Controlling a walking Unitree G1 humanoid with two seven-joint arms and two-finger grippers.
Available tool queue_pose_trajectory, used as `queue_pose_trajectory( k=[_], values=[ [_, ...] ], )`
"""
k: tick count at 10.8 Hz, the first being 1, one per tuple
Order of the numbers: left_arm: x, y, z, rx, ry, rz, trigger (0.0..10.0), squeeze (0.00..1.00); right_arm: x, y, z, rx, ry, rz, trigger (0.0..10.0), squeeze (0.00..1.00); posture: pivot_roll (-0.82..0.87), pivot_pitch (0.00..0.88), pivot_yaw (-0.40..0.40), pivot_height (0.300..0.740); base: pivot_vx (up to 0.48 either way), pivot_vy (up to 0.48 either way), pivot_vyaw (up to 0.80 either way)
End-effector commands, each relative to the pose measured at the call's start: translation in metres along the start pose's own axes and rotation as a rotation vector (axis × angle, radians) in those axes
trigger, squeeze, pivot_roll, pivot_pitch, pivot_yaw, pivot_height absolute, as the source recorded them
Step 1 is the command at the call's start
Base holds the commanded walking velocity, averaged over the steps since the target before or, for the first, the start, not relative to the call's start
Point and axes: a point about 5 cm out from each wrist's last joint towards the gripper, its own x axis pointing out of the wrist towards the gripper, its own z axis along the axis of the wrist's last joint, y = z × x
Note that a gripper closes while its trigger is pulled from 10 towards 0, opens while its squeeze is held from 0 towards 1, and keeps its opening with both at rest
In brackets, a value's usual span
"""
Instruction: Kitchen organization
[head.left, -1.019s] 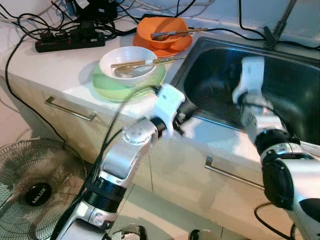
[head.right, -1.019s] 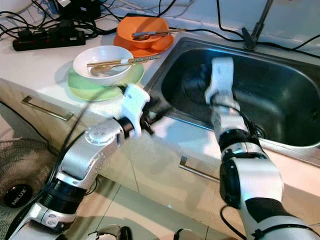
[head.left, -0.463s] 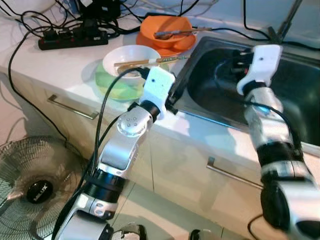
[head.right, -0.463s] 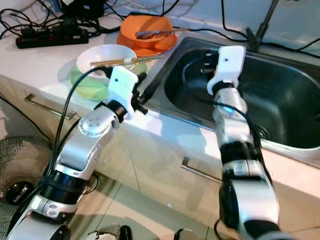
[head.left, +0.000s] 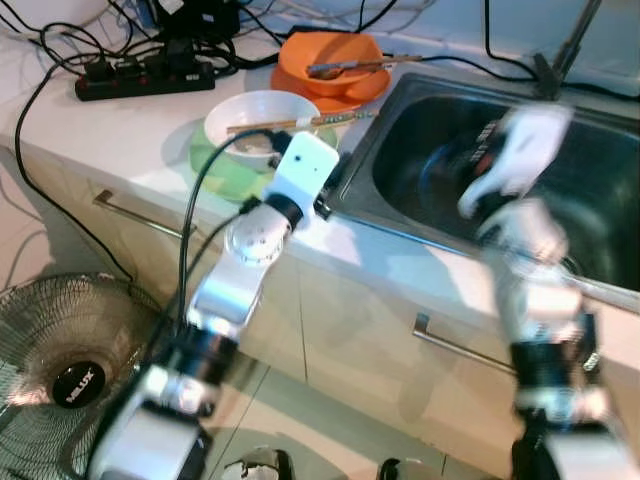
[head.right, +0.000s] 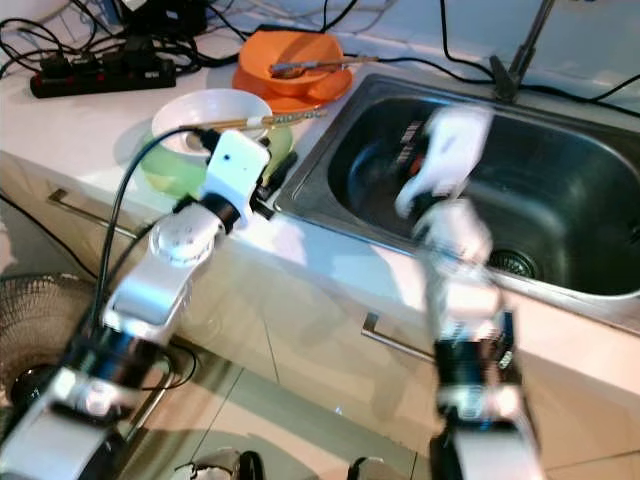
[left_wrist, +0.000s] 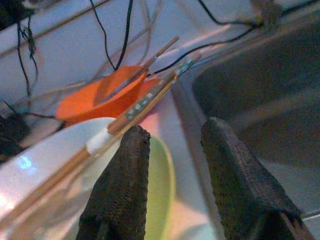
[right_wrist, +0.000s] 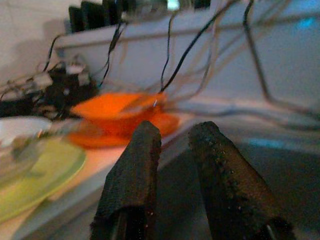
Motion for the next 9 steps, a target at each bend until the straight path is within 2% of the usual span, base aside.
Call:
queue_pose_trajectory(
  k=[1,3,5,7,9],
  values=[
    [0.006,0.008,-0.001,0.109,0.016,0.026,10.0,0.00,0.000,0.006,0.007,0.022,-0.019,0.015,10.0,0.00,-0.01,0.086,0.046,0.740,0.000,0.000,0.00],
    [0.019,0.021,0.002,0.222,0.021,0.059,10.0,0.00,-0.001,0.013,0.007,0.046,-0.013,0.027,10.0,0.00,-0.01,0.080,0.049,0.740,0.000,0.000,0.00],
    [0.030,0.020,0.003,0.274,0.012,0.020,10.0,0.00,-0.002,0.019,0.006,0.066,-0.013,0.028,10.0,0.00,-0.03,0.076,0.058,0.740,0.000,0.000,0.00],
    [0.038,0.014,0.004,0.285,0.005,-0.039,10.0,0.00,-0.002,0.022,0.006,0.068,-0.010,0.023,10.0,0.00,-0.03,0.077,0.060,0.740,0.000,0.000,0.00],
    [0.046,0.015,0.008,0.379,0.002,-0.032,10.0,0.00,-0.003,0.025,0.005,0.073,-0.007,0.026,10.0,0.00,-0.03,0.072,0.064,0.740,0.000,0.000,0.00]
  ],
)
